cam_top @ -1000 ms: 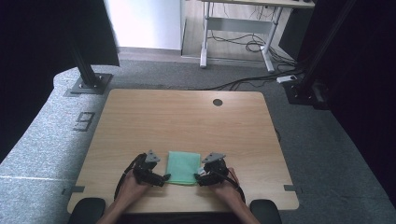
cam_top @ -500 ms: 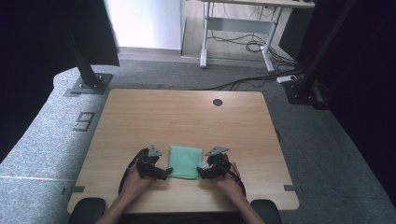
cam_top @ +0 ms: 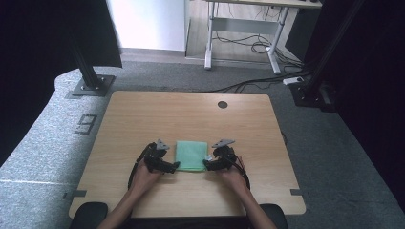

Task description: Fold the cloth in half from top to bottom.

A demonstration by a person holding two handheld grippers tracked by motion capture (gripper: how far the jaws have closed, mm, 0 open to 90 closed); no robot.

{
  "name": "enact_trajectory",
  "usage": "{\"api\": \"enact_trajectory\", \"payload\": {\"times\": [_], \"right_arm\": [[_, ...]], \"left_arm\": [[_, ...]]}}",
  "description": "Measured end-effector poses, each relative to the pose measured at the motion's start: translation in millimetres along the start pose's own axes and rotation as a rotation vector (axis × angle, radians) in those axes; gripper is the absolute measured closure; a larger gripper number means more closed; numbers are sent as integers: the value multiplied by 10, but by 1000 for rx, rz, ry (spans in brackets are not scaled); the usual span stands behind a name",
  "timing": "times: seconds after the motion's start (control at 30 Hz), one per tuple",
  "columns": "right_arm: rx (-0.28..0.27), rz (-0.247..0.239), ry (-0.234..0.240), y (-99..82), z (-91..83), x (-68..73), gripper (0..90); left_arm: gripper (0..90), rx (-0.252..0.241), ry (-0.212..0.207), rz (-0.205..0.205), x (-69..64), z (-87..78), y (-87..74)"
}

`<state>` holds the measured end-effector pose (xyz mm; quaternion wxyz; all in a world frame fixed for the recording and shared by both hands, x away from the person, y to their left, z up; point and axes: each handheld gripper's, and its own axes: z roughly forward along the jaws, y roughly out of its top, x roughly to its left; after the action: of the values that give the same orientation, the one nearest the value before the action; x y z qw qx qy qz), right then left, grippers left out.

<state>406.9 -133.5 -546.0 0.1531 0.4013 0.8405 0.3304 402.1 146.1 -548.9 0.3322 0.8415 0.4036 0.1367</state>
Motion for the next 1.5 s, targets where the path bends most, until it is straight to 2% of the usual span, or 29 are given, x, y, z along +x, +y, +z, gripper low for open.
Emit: {"api": "enact_trajectory", "payload": {"times": [0.3, 0.47, 0.73, 1.13, 1.33, 1.5], "right_arm": [[-6, 30, -26, 105, 99, -155, 170], [-11, 31, -40, 149, 140, -216, 170], [-24, 43, -43, 184, 190, -314, 169], [-12, 40, -27, 200, 175, -328, 174], [-19, 31, -19, 228, 106, -315, 138], [-35, 17, 4, 253, 18, -292, 112]], "left_arm": [[0, 0, 11, -14, 83, 116, 134], [0, -1, 18, -23, 116, 164, 189], [0, -3, 27, -31, 176, 242, 278], [0, -3, 6, -30, 203, 241, 287], [0, 7, -10, -40, 208, 208, 301], [0, 3, 6, 5, 139, 119, 319]]}}
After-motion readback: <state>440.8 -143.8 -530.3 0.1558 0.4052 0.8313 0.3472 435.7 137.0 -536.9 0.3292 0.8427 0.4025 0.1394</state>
